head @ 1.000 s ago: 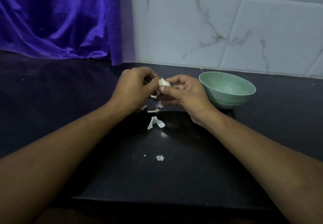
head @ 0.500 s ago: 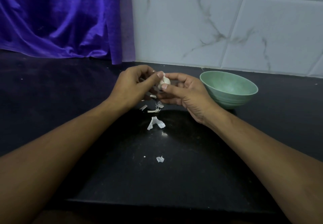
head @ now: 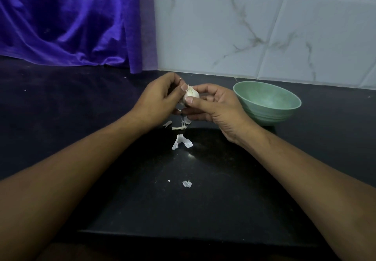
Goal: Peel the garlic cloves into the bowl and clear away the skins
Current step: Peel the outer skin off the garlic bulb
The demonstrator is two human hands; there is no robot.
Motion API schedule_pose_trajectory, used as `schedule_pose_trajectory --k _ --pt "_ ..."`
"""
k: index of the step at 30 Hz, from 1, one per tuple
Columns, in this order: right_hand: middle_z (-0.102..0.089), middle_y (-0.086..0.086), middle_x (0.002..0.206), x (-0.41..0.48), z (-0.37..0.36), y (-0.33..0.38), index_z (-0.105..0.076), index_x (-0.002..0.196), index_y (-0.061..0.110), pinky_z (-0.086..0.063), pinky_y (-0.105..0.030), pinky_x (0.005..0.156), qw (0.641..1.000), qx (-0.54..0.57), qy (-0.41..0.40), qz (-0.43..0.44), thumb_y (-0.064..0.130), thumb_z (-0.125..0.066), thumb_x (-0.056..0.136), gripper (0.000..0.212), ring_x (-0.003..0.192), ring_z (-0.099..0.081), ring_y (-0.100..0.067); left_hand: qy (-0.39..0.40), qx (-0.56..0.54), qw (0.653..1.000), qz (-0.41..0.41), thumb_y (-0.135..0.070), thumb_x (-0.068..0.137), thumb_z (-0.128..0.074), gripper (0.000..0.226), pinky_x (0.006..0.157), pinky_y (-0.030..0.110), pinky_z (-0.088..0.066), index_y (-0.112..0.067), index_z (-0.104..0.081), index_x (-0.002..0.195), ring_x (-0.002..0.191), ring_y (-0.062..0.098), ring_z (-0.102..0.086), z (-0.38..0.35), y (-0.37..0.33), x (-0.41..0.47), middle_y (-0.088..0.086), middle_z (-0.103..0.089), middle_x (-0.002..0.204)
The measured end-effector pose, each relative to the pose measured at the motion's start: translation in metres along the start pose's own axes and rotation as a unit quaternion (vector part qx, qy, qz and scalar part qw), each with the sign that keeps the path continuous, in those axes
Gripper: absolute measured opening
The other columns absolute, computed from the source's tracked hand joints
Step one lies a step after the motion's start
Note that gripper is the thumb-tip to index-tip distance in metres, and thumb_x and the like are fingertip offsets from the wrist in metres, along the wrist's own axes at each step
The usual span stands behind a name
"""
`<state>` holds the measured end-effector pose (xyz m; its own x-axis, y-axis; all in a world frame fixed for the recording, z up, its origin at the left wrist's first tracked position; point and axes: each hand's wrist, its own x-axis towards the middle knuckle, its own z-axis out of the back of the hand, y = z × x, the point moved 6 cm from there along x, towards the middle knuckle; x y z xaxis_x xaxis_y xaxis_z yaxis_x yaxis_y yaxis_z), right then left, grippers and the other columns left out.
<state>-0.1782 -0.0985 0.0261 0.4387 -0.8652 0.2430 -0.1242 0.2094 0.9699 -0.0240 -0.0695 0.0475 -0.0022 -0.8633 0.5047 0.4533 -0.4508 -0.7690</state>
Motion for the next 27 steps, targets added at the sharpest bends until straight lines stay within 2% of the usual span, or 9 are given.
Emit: schedule_pose_trajectory --k 3,5,8,11,16,19,22,25,27 --pt "-0.074 -0.027 0.107 0.0 -0.002 0.0 -0.067 0.12 0.0 -0.064 -0.039 0.081 1.0 0.019 0.004 -0.004 0.003 -0.073 0.092 0.029 0.087 -0.076 -0.03 0.008 0.003 1.0 0.004 -0.024 0.108 -0.054 0.018 0.061 0.031 -0.057 -0.01 -0.06 0.1 0.077 0.018 -0.059 -0.001 0.003 0.001 0.018 -0.065 0.09" --pt "-0.074 -0.026 0.11 0.001 -0.003 -0.002 -0.066 0.123 -0.001 -0.064 -0.04 0.085 0.999 0.039 0.01 -0.01 0.003 -0.07 0.094 0.03 0.09 -0.076 -0.03 0.008 0.01 1.0 0.006 -0.031 0.106 -0.052 0.02 0.064 0.035 -0.055 -0.015 -0.059 0.095 0.075 0.016 -0.057 -0.002 0.003 0.001 0.012 -0.062 0.084" --pt "-0.074 -0.022 0.11 0.004 -0.006 -0.002 -0.063 0.127 -0.003 -0.063 -0.041 0.089 0.995 0.091 0.025 -0.02 0.003 -0.066 0.097 0.031 0.094 -0.076 -0.03 -0.007 -0.029 0.999 0.026 -0.021 0.11 -0.05 0.019 0.06 0.022 -0.05 -0.014 -0.055 0.093 0.065 0.004 -0.053 -0.004 0.004 0.002 -0.001 -0.055 0.077" --pt "-0.074 -0.021 0.108 0.007 -0.002 0.002 -0.061 0.127 -0.002 -0.062 -0.04 0.088 0.99 0.14 0.027 -0.02 0.004 -0.061 0.099 0.028 0.096 -0.076 -0.03 -0.007 -0.096 0.993 0.072 -0.018 0.111 -0.047 0.022 0.06 0.024 -0.056 -0.016 -0.055 0.09 0.071 0.009 -0.057 -0.003 0.011 0.002 0.005 -0.054 0.081" --pt "-0.075 -0.015 0.102 0.005 0.001 -0.004 -0.058 0.135 -0.001 -0.064 -0.035 0.075 0.993 0.108 0.018 -0.044 0.0 -0.062 0.098 0.038 0.082 -0.075 -0.022 -0.004 -0.056 0.996 0.064 -0.018 0.109 -0.05 0.019 0.063 0.032 -0.059 -0.012 -0.066 0.101 0.074 0.01 -0.065 0.001 0.014 0.0 0.0 -0.067 0.086" --pt "-0.074 -0.014 0.103 0.005 0.006 -0.005 -0.058 0.134 0.0 -0.062 -0.031 0.068 0.997 0.063 -0.01 -0.042 0.001 -0.067 0.096 0.039 0.075 -0.071 -0.02 -0.006 -0.061 0.996 0.06 -0.017 0.108 -0.053 0.019 0.07 0.041 -0.063 -0.017 -0.07 0.118 0.083 0.019 -0.07 0.005 0.012 0.001 0.005 -0.074 0.098" --pt "-0.076 -0.015 0.097 0.004 0.01 -0.006 -0.053 0.13 -0.002 -0.06 -0.033 0.067 0.998 0.036 -0.031 -0.042 0.007 -0.07 0.096 0.039 0.072 -0.073 -0.022 0.033 -0.07 0.995 0.06 -0.025 0.104 -0.064 0.023 0.074 0.045 -0.065 -0.018 -0.071 0.124 0.096 0.028 -0.075 -0.001 0.008 -0.001 0.009 -0.077 0.106" --pt "-0.076 -0.014 0.1 0.004 0.012 -0.006 -0.063 0.122 -0.002 -0.06 -0.035 0.069 0.999 0.006 -0.041 -0.035 0.012 -0.077 0.092 0.035 0.072 -0.07 -0.02 0.067 -0.111 0.989 0.068 -0.02 0.099 -0.069 0.026 0.066 0.036 -0.064 -0.014 -0.071 0.125 0.098 0.03 -0.074 -0.007 0.008 -0.002 0.016 -0.076 0.113" --pt "-0.074 -0.009 0.092 0.006 0.015 -0.006 -0.07 0.114 0.0 -0.061 -0.034 0.068 0.998 0.006 -0.051 -0.024 0.01 -0.076 0.092 0.025 0.069 -0.065 -0.018 0.065 -0.134 0.986 0.075 -0.017 0.093 -0.075 0.031 0.064 0.031 -0.064 -0.012 -0.072 0.124 0.093 0.028 -0.072 -0.005 0.009 -0.001 0.02 -0.075 0.113"
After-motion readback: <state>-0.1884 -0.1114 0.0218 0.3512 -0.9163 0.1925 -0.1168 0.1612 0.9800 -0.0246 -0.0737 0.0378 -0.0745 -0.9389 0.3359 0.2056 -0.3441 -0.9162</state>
